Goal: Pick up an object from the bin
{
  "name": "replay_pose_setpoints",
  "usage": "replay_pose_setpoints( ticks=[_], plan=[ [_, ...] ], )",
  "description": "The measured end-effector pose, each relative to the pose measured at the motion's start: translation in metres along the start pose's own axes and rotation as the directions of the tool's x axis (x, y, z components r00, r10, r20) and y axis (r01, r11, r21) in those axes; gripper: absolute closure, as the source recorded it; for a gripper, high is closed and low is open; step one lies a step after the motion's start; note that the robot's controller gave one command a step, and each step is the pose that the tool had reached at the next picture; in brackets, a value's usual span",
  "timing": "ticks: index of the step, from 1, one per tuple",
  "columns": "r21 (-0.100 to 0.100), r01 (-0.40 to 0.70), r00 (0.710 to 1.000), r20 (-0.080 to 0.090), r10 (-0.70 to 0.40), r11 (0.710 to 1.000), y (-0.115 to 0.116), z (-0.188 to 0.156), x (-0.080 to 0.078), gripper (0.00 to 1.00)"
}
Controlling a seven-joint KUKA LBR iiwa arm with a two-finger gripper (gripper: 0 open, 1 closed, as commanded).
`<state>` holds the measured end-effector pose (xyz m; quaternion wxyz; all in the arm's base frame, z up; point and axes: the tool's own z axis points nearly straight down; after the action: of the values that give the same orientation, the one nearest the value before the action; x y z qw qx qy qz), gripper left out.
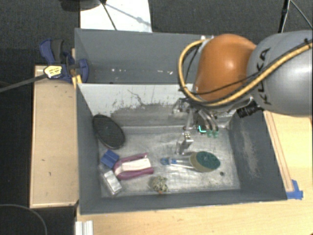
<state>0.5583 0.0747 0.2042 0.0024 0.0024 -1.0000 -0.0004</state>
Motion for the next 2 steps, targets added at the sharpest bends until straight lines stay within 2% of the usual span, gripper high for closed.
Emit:
replay_pose_setpoints(
  ticks=[1, 2],
  plan=[
    [0.003, 0.280, 0.960, 0.013, -0.280, 0.960, -0.0424, 0.1322, 0.0201, 0.00],
    [0.003, 0.277, 0.961, 0.021, -0.277, 0.961, -0.0413, 0.1295, 0.0178, 1.00]
  ],
)
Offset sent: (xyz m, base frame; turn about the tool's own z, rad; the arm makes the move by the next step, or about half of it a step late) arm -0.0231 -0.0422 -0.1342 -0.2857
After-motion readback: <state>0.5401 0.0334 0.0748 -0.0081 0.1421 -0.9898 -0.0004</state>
